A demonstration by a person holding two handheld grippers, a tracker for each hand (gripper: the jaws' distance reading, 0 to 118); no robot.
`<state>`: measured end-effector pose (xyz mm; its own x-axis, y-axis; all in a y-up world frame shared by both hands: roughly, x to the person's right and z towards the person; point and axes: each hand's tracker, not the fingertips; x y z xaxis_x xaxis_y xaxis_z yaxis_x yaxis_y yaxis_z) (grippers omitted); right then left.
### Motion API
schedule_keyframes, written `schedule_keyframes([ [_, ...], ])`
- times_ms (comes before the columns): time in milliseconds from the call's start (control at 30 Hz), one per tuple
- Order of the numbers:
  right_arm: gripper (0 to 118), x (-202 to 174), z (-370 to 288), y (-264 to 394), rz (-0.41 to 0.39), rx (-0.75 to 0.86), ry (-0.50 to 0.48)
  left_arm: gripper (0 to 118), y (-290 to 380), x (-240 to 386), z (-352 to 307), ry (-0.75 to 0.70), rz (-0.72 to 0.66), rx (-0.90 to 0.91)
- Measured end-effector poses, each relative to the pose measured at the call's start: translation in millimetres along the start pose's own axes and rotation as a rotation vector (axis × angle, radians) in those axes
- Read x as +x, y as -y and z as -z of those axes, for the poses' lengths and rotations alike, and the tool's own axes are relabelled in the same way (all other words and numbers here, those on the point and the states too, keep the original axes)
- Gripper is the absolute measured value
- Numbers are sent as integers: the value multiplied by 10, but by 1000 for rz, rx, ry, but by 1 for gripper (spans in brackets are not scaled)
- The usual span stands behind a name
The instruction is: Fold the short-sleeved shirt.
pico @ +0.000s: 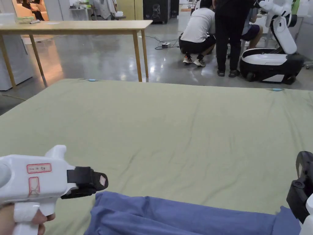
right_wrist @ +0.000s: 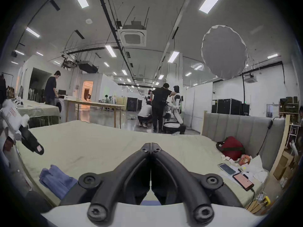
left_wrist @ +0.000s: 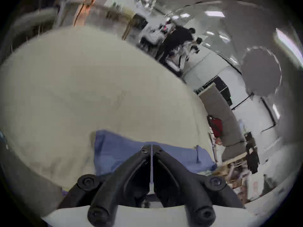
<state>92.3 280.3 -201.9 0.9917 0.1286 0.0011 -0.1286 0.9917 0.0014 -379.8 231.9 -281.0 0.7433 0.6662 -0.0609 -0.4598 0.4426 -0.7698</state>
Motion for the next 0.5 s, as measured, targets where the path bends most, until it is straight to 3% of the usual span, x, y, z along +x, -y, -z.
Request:
schedule_keyframes([
  [333,1,-130,75,0,-3,-34,-15,12,27,-524,223,-32,-17,-127],
  [367,1,-135,83,2,-6,-40,-15,36,14,-547,237,-34,-15,-127],
  [400,1,-112,94,-5,-8,-44,-13,36,4,-578,265,-29,-17,-130],
  [433,1,-110,97,-2,-9,-50,-13,47,-10,-623,307,-1,-18,-157],
  [467,1,-106,98,2,-6,-59,-14,73,-11,-668,354,35,-27,-194],
  [500,1,-98,99,3,2,-62,-15,108,9,-699,396,43,-42,-218],
])
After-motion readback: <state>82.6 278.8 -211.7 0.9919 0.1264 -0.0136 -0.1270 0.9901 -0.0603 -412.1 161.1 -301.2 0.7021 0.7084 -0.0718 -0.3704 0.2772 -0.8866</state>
